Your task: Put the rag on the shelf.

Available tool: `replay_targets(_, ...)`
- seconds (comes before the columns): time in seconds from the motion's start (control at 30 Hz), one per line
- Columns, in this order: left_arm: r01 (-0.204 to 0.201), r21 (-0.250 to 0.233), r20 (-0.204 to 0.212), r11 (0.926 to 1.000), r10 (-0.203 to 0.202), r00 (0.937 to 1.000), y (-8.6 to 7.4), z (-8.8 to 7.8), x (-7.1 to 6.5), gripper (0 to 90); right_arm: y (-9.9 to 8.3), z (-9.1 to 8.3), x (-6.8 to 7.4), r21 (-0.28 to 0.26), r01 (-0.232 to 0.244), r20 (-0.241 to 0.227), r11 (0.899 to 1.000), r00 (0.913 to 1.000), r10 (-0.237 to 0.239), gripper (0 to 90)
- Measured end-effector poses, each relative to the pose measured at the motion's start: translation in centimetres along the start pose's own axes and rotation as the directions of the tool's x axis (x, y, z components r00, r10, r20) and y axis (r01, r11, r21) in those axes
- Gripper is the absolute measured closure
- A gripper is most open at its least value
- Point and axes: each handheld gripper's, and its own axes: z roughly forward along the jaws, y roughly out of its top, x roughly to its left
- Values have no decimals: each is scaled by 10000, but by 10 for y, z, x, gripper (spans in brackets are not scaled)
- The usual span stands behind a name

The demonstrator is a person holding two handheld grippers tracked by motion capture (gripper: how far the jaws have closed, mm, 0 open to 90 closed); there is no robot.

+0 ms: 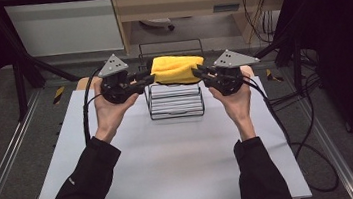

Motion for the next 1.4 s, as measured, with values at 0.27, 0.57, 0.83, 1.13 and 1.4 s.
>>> replay_targets(0.27, 124, 532, -110, 9985, -119, 9999, 15, 10, -3, 654, -4, 1, 2, 32, 257, 20, 9997, 9997, -257, 814)
replay_targets(0.57, 239, 1190, -251, 9926, -211, 9995, 0, 28, -3, 863, -7, 1, 4, 116, 493, -39, 9987, 9988, -492, 800)
replay_targets(0.83, -67, 1383, -285, 9904, 108, 9995, -4, 25, -9, 889, -6, -8, 6, 77, 273, -289, 9996, 9992, -271, 701)
replay_targets(1.13, -39, 1562, -181, 9877, 68, 9998, -19, 34, -10, 884, -4, -19, 6, 169, -756, -333, 9970, 9965, 761, 538)
replay_targets(1.4, 5, 1354, -531, 9908, 67, 9986, -26, 32, -5, 686, -31, 10, 1, 921, -1574, 643, 9832, 9863, 1519, 492)
